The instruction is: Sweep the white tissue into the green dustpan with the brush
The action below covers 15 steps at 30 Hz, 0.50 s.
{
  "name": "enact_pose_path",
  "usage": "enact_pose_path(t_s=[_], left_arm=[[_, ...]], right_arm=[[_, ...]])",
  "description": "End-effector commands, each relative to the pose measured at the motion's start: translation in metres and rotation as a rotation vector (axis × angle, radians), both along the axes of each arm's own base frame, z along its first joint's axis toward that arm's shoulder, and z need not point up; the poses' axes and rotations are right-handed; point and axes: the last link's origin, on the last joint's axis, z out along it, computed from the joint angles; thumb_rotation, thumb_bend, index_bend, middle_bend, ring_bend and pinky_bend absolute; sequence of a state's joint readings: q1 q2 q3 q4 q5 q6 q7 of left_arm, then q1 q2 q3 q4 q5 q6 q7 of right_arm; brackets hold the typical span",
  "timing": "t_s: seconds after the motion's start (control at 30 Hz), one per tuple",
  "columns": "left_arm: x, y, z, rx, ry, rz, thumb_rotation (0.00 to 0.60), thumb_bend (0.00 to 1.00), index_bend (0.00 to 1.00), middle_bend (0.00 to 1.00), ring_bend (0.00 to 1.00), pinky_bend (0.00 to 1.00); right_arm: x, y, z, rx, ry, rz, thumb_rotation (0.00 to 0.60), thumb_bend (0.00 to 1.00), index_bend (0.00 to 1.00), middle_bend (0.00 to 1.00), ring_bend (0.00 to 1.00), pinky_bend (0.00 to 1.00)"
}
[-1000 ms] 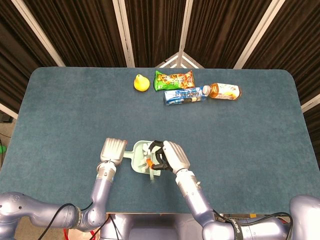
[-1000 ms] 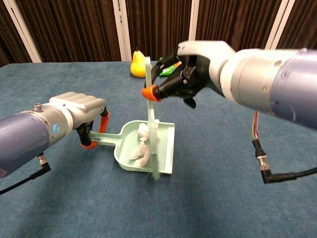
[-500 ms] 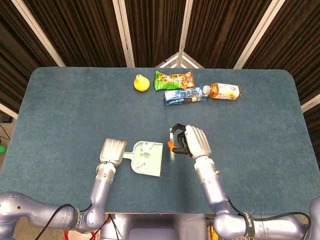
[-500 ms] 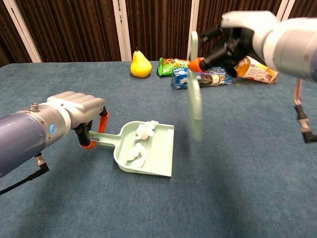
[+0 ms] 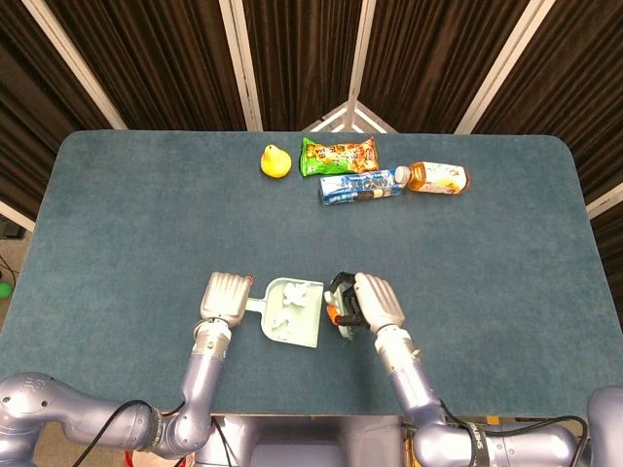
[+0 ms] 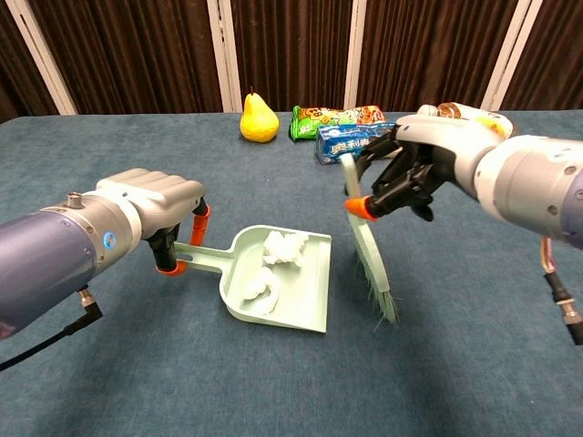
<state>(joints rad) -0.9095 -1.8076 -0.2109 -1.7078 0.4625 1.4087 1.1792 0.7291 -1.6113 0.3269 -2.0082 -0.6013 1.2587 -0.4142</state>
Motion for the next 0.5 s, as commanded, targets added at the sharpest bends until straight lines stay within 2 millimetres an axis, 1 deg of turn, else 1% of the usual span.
enact_pose_path(t_s=[0.03, 0.27, 0.43, 0.5], left_arm=[[0.001, -0.001, -0.001, -0.002, -0.005, 0.002, 0.600, 0.51, 0.59, 1.00, 0.96, 0.98], [0.002, -0.002, -0.002, -0.003, -0.013, 0.008, 0.600, 0.51, 0.59, 1.00, 0.96, 0.98], [0.000, -0.001, -0.001, 0.005, -0.022, 0.013, 0.600, 0.51, 0.59, 0.99, 0.96, 0.98], [-0.001, 0.000, -0.001, 0.009, -0.028, 0.017, 0.600, 0.51, 0.58, 0.99, 0.96, 0.98]], right_arm=[[0.014, 0.007, -0.002, 0.022, -0.037, 0.015, 0.600, 0.59, 0.89, 0.87, 0.92, 0.80], [0.037, 0.011, 0.007, 0.033, -0.104, 0.039, 0.600, 0.59, 0.89, 0.87, 0.92, 0.80], [0.040, 0.005, 0.018, -0.005, -0.132, 0.032, 0.600, 0.59, 0.89, 0.87, 0.92, 0.80], [0.040, 0.000, 0.026, -0.026, -0.148, 0.021, 0.600, 0.59, 0.89, 0.87, 0.92, 0.80]])
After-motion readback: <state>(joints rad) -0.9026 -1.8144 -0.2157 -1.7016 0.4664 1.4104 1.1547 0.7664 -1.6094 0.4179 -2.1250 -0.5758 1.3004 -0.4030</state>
